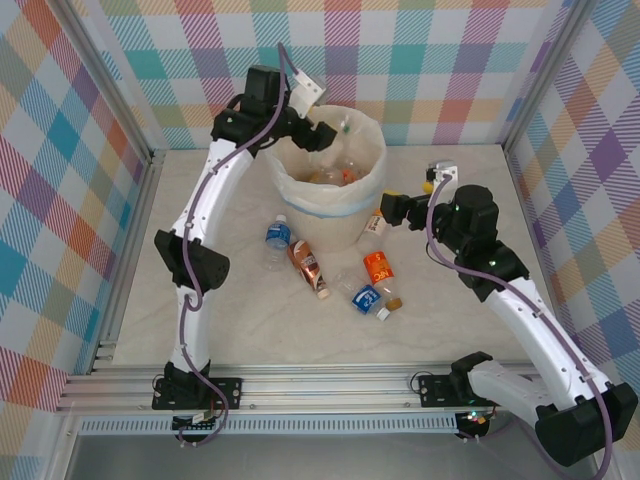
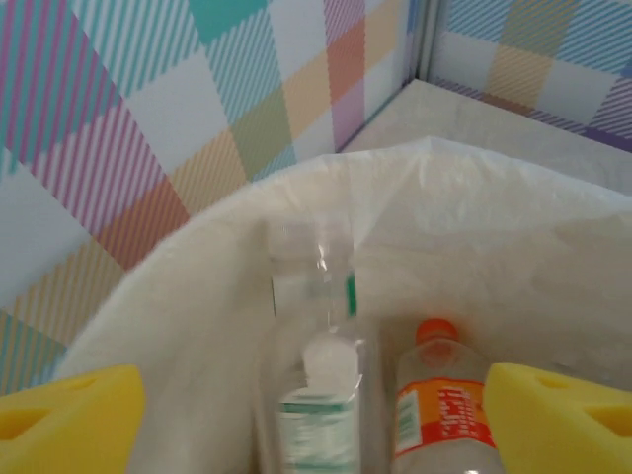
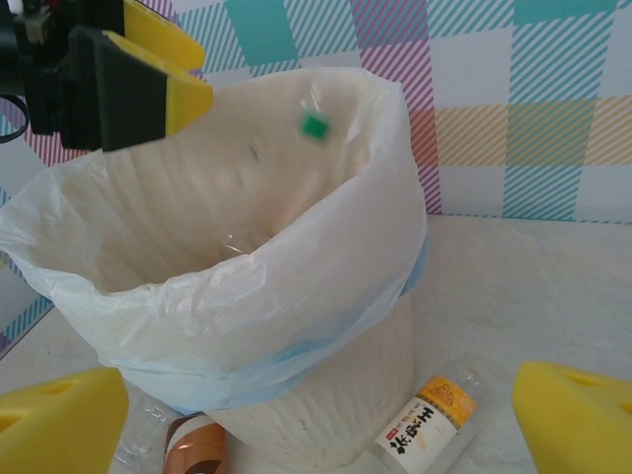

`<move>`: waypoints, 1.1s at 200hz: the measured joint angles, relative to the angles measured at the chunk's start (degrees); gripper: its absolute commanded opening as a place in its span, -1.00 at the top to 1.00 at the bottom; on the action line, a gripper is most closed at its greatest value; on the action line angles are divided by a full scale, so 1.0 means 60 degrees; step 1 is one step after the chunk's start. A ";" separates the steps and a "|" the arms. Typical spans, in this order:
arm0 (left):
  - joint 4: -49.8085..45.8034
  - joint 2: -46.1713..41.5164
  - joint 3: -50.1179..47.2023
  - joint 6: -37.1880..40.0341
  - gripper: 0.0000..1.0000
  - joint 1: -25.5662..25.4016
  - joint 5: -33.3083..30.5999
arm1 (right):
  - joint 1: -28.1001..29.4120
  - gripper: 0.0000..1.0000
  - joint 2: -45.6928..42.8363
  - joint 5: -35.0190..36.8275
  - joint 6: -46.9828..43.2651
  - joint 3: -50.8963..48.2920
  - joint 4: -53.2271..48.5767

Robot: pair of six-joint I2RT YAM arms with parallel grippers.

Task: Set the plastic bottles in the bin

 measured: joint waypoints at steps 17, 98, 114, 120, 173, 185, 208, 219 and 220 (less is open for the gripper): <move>-0.0149 -0.0015 -0.0011 0.0055 -0.97 -0.0051 0.0004 | 0.0000 -0.99 0.0011 0.0040 -0.0004 0.0000 -0.0004; -0.0146 -0.1275 -0.0280 -0.2102 -1.00 -0.0051 -0.0419 | 0.0000 -0.99 0.0721 0.0382 0.0113 -0.0117 0.0007; -0.0117 -0.1650 -0.0280 -0.2732 -1.00 -0.0051 -0.0623 | 0.0000 -0.99 0.0827 0.0521 0.0226 -0.0284 -0.0004; -0.0102 -0.1778 -0.0280 -0.2947 -1.00 -0.0051 -0.0696 | 0.0000 -0.99 0.0863 0.0554 0.0266 -0.0357 -0.0033; 0.0729 -0.2994 -0.1752 -0.4120 -1.00 -0.0051 -0.1147 | 0.0000 -0.93 0.1308 0.0572 0.0667 -0.1246 -0.0714; 0.1220 -0.3599 -0.2983 -0.4269 -1.00 -0.0051 -0.1220 | -0.0004 -0.90 0.1483 0.0514 0.0790 -0.1479 -0.0889; 0.2346 -0.4838 -0.5424 -0.4495 -1.00 -0.0051 -0.1464 | 0.0000 -0.87 0.2040 0.0280 0.1104 -0.1745 -0.1209; 0.2874 -0.5377 -0.6390 -0.4608 -1.00 -0.0051 -0.1647 | 0.0000 -0.84 0.2368 0.0171 0.1297 -0.1800 -0.1286; 0.2903 -0.5410 -0.6441 -0.4612 -1.00 -0.0051 -0.1661 | 0.0000 -0.84 0.2386 0.0171 0.1308 -0.1807 -0.1286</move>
